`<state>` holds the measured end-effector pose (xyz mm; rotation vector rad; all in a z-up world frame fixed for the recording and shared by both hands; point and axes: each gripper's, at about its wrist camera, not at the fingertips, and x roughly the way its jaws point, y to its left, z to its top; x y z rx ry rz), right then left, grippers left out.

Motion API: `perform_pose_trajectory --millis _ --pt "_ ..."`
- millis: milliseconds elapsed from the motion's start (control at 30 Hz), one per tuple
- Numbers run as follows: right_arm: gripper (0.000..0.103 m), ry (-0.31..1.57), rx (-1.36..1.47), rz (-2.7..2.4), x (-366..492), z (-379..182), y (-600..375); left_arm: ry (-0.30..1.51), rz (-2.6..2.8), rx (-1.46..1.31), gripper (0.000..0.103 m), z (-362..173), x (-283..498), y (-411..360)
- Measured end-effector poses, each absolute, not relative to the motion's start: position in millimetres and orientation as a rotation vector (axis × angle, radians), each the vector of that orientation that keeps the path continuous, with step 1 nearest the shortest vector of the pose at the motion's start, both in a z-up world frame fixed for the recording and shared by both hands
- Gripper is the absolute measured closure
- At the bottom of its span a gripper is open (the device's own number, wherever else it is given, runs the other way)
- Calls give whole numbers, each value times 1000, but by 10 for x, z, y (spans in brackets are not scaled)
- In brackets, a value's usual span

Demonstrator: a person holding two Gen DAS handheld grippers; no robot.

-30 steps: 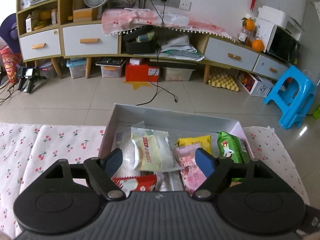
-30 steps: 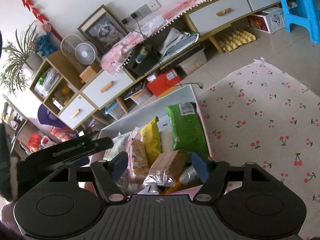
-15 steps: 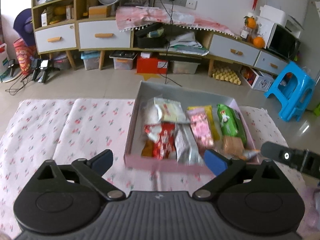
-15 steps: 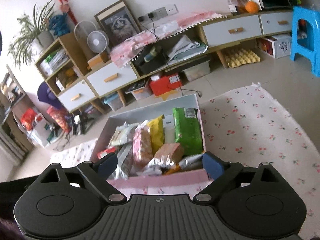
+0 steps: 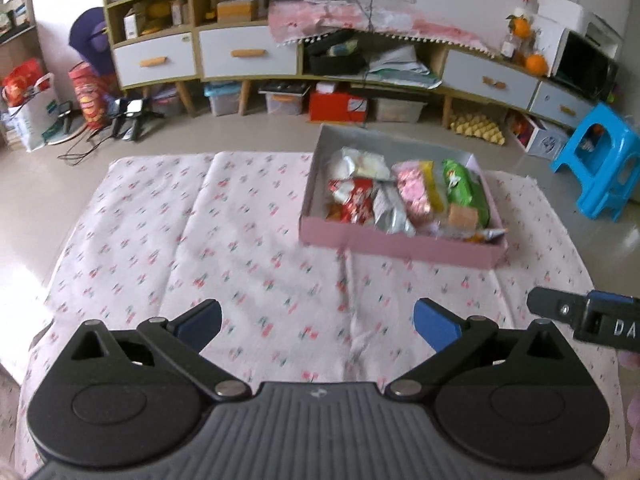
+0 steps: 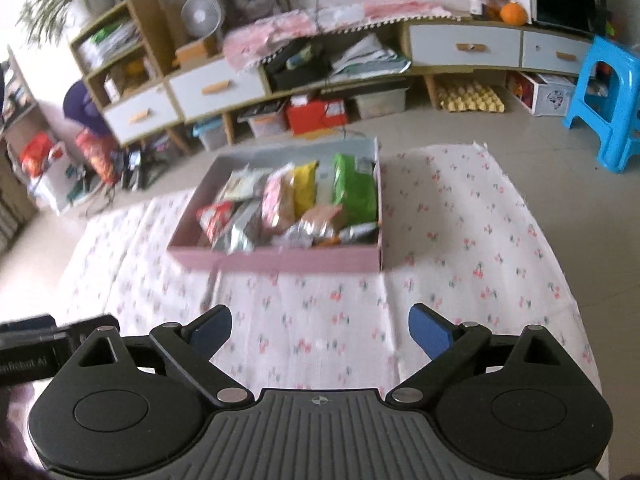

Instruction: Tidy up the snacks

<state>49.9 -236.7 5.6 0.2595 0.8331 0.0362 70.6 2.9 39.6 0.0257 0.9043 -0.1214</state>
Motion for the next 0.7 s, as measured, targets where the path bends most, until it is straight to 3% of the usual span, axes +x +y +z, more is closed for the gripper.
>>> perform_pose_trajectory --millis 700 --pt "6 849 104 3 355 -72 -2086 978 -47 81 1 157 438 35"
